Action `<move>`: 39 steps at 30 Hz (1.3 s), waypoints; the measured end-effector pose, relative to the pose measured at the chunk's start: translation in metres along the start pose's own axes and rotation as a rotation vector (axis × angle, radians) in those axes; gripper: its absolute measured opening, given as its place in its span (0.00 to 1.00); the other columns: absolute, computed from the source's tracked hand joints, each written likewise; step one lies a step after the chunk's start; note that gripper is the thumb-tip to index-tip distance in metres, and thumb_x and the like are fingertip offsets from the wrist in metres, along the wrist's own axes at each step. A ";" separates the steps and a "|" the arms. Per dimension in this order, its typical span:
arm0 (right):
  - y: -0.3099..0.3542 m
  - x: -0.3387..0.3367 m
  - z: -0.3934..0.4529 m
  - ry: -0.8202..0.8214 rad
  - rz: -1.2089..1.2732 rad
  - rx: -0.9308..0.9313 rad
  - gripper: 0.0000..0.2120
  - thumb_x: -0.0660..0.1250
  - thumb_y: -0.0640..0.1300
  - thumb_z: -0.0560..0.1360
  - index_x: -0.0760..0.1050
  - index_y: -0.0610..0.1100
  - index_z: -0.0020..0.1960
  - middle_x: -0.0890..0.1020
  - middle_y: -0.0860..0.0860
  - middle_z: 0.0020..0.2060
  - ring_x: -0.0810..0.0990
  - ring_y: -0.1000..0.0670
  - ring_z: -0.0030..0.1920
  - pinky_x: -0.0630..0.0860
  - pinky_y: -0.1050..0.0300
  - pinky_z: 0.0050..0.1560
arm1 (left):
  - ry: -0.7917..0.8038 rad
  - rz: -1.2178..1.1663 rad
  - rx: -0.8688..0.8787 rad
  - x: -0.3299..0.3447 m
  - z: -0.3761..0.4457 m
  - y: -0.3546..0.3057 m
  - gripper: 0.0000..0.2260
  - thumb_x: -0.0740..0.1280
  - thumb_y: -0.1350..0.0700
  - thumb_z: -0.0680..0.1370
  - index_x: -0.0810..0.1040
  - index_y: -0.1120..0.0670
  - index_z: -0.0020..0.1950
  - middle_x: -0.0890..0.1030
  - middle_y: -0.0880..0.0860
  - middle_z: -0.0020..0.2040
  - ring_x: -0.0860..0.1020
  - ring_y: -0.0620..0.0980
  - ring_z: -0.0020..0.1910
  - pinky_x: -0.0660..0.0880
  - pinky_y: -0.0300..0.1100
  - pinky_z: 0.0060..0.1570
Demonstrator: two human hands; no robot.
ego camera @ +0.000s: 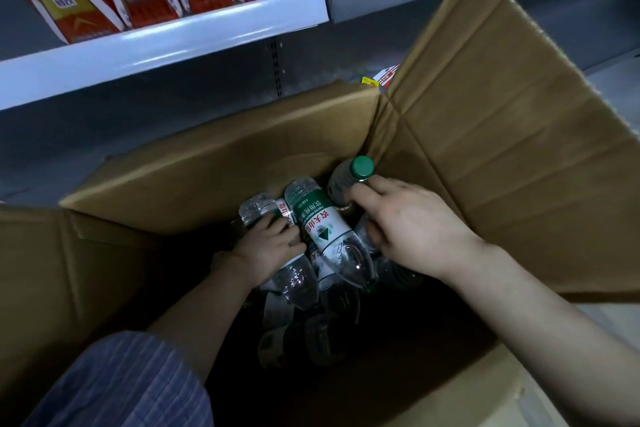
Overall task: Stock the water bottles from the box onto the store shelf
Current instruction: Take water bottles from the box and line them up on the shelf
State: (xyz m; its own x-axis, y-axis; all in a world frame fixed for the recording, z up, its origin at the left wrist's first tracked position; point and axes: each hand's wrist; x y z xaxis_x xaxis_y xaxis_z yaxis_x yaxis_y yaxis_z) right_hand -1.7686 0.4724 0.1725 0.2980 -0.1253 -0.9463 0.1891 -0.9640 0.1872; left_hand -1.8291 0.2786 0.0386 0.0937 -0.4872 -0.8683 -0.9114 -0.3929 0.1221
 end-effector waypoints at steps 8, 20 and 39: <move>-0.003 0.001 -0.001 -0.021 0.016 0.008 0.22 0.64 0.42 0.71 0.66 0.46 0.65 0.74 0.46 0.57 0.73 0.41 0.59 0.71 0.50 0.54 | 0.105 0.069 0.083 0.008 0.000 -0.002 0.23 0.66 0.59 0.73 0.67 0.52 0.67 0.69 0.58 0.67 0.65 0.60 0.69 0.55 0.58 0.71; 0.010 -0.032 -0.015 -0.010 -0.014 0.006 0.23 0.60 0.43 0.73 0.62 0.48 0.68 0.71 0.47 0.59 0.72 0.43 0.60 0.70 0.53 0.54 | -0.198 0.083 -0.030 -0.016 -0.035 0.005 0.27 0.79 0.53 0.40 0.81 0.49 0.37 0.80 0.53 0.36 0.79 0.57 0.36 0.73 0.48 0.48; 0.041 -0.176 -0.038 -0.138 -0.050 -0.045 0.20 0.60 0.43 0.74 0.63 0.49 0.65 0.72 0.47 0.60 0.75 0.40 0.57 0.74 0.49 0.48 | -0.242 -0.784 -0.713 -0.164 -0.160 0.014 0.32 0.70 0.49 0.65 0.66 0.43 0.68 0.69 0.48 0.66 0.67 0.55 0.65 0.67 0.48 0.62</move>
State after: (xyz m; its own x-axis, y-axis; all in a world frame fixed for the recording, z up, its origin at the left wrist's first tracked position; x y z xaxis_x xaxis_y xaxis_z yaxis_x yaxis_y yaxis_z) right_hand -1.7774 0.4634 0.3565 0.1563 -0.1118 -0.9814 0.2434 -0.9586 0.1480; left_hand -1.7930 0.2279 0.2595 0.3954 0.2324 -0.8886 -0.1825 -0.9283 -0.3240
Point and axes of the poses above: each hand's wrist, its own z-axis towards the middle knuckle, its own x-axis out of the palm, y = z × x
